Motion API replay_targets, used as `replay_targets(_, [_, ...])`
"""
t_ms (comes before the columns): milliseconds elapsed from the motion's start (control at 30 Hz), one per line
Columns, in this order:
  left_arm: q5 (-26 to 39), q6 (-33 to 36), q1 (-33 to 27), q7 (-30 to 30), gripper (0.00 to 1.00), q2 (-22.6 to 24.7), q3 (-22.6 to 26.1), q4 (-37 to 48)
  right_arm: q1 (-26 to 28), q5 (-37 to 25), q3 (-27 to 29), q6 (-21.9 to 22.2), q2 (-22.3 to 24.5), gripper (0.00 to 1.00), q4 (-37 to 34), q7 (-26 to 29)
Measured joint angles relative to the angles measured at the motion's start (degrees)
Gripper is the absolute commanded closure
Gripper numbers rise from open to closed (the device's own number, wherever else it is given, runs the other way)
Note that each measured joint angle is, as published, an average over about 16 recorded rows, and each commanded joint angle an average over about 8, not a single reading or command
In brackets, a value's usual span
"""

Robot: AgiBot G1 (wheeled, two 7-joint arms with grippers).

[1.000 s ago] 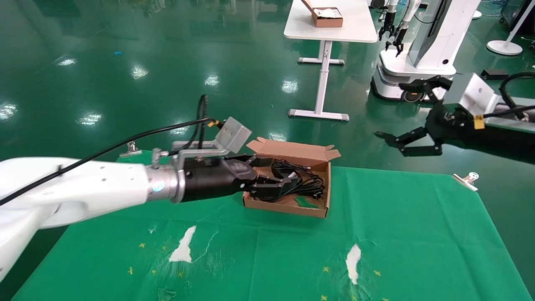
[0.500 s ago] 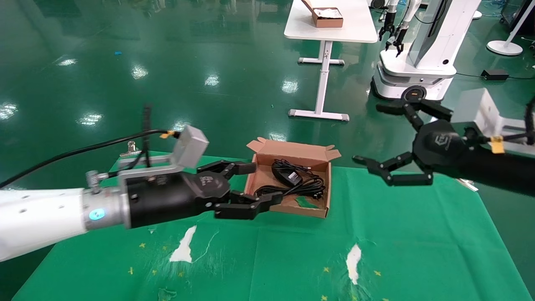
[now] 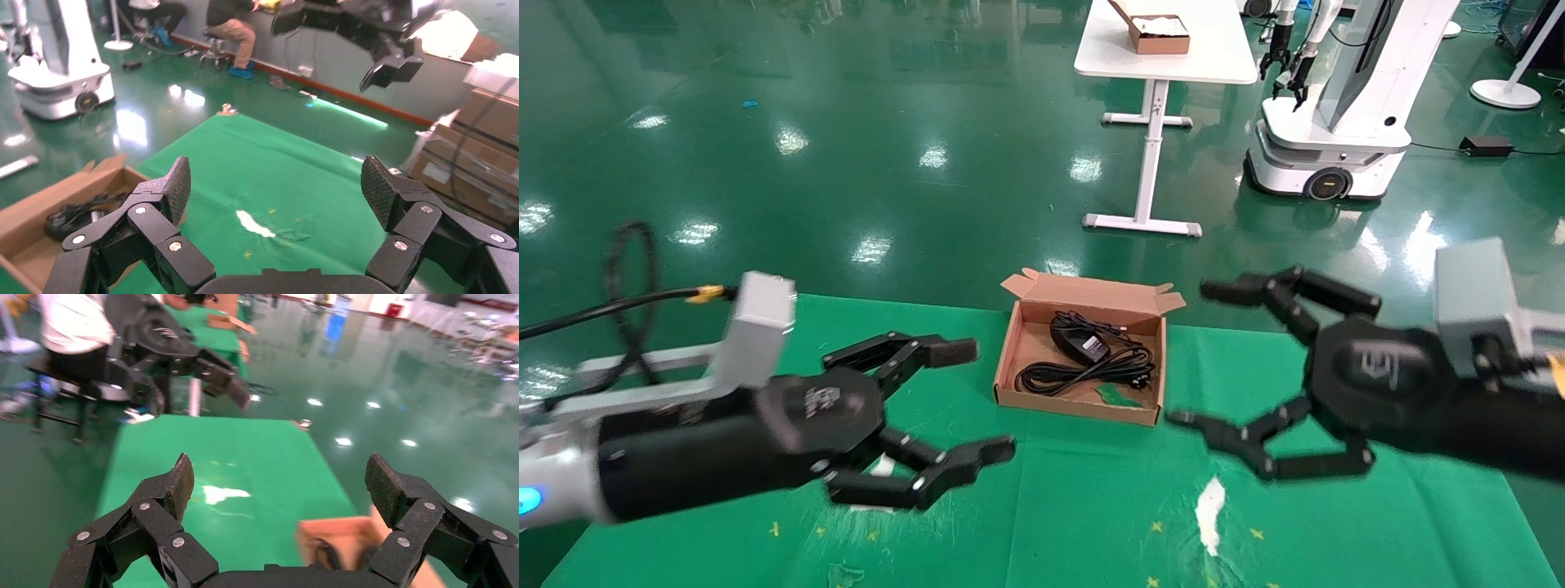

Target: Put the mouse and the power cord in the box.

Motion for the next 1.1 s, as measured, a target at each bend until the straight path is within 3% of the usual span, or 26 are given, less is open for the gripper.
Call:
replay_targets(500, [-8.29,8.82,8.21,3.83,0.0,-9.35,-8.54,-10.13,-9.46,6.82,2.66,-3.6,3.16,0.0,13.79,11.04])
replay_targets(1100, [-8.9,9.43,8.81,4.1,0.0,-10.0,-9.15,-10.82,-9.99,7.28,2.86,-3.81,3.38,0.0,14.46,11.7])
